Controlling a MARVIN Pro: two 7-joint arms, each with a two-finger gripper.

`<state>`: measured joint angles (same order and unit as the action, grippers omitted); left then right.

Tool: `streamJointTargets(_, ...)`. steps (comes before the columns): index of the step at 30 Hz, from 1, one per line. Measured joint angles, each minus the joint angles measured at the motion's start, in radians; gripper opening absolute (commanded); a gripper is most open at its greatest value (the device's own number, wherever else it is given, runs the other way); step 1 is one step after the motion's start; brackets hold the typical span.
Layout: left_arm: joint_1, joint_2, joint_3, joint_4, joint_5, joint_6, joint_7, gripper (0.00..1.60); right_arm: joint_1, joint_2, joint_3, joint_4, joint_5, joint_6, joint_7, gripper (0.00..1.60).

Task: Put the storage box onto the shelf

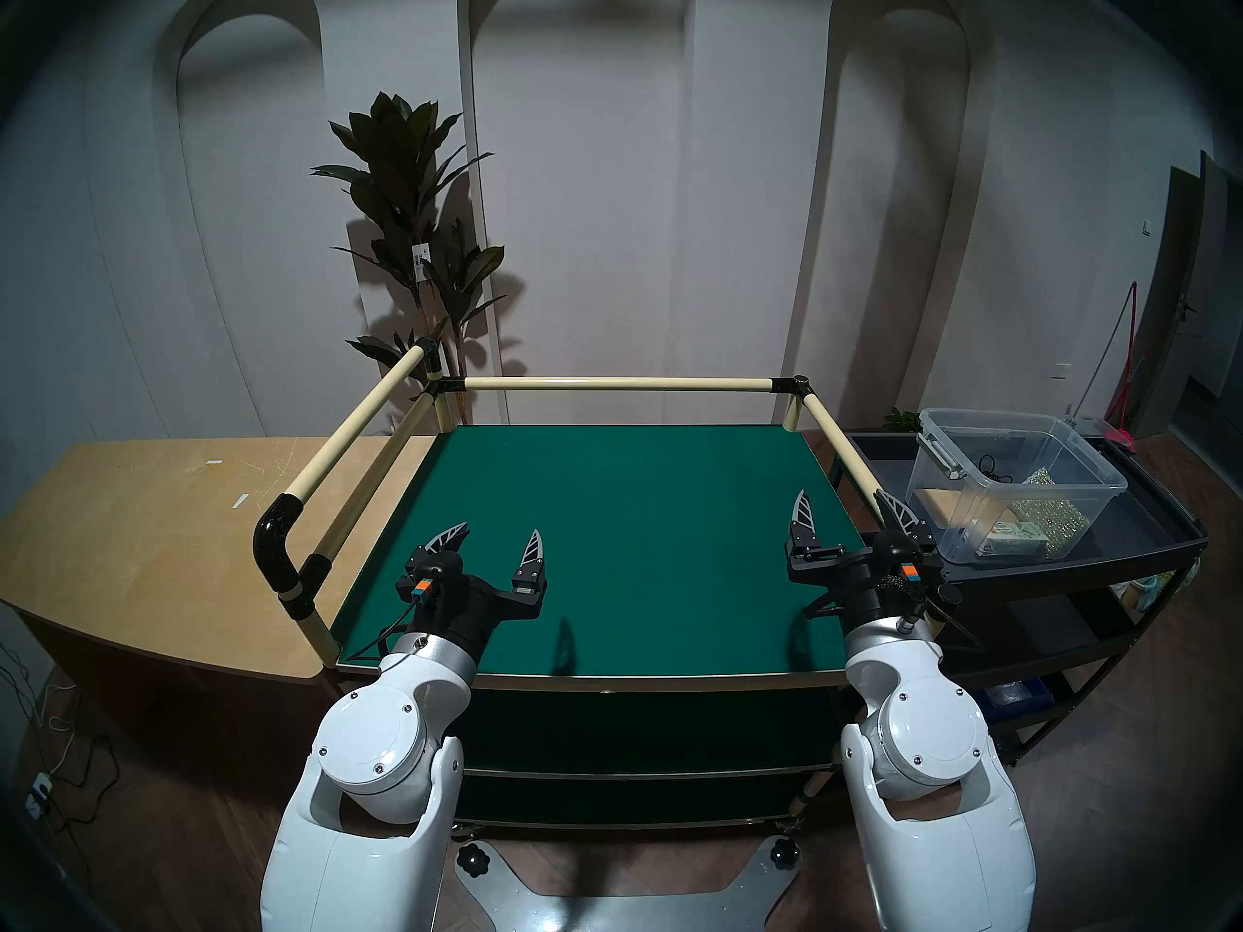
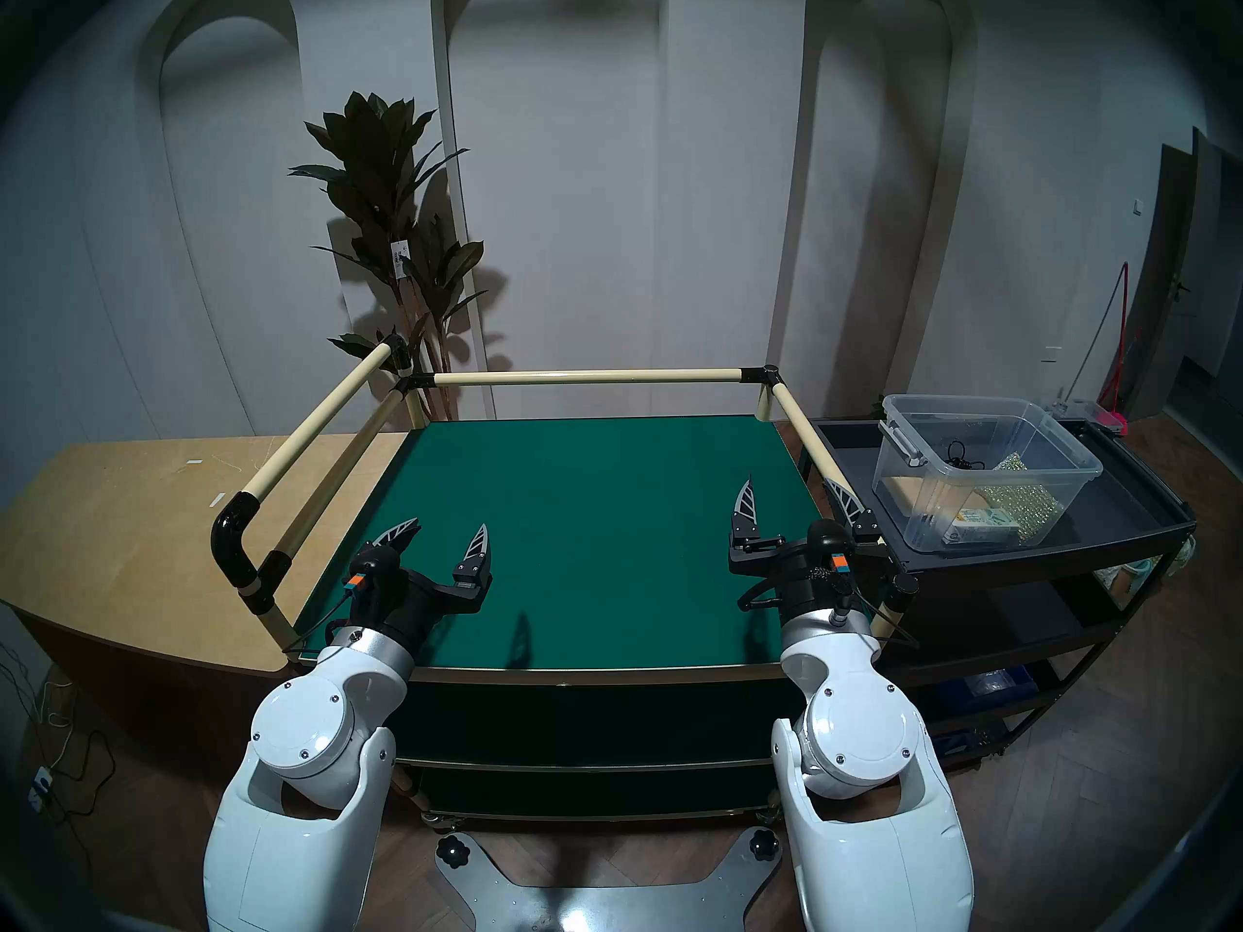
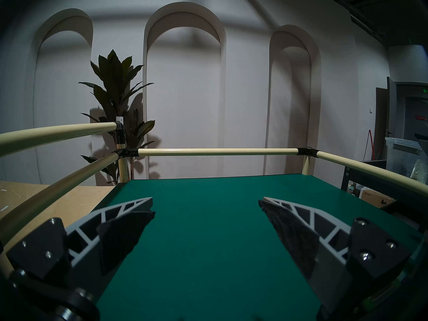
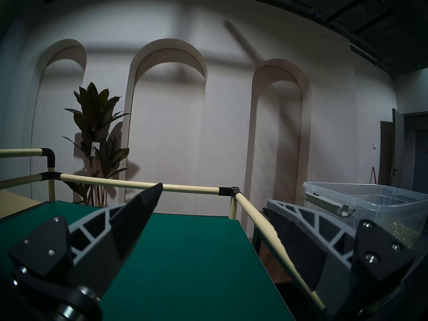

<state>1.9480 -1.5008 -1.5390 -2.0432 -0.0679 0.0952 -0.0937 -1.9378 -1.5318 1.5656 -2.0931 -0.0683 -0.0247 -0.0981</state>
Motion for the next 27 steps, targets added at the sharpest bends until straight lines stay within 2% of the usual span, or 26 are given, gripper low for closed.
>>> streamJointTargets(10, 0.000, 0.000, 0.001, 0.001, 0.000, 0.000, 0.001, 1.60, 0.032, 0.037, 0.045, -0.053, -0.006, 0.067, 0.033, 1.60)
streamJointTargets(20, 0.000, 0.001, 0.001, 0.002, -0.001, 0.000, 0.001, 1.60, 0.113, 0.090, 0.160, -0.086, -0.014, 0.126, 0.065, 1.60)
streamJointTargets(27, 0.000, 0.001, 0.001, 0.003, -0.001, 0.000, 0.002, 1.60, 0.166, 0.111, 0.236, -0.087, 0.014, 0.155, 0.078, 1.60)
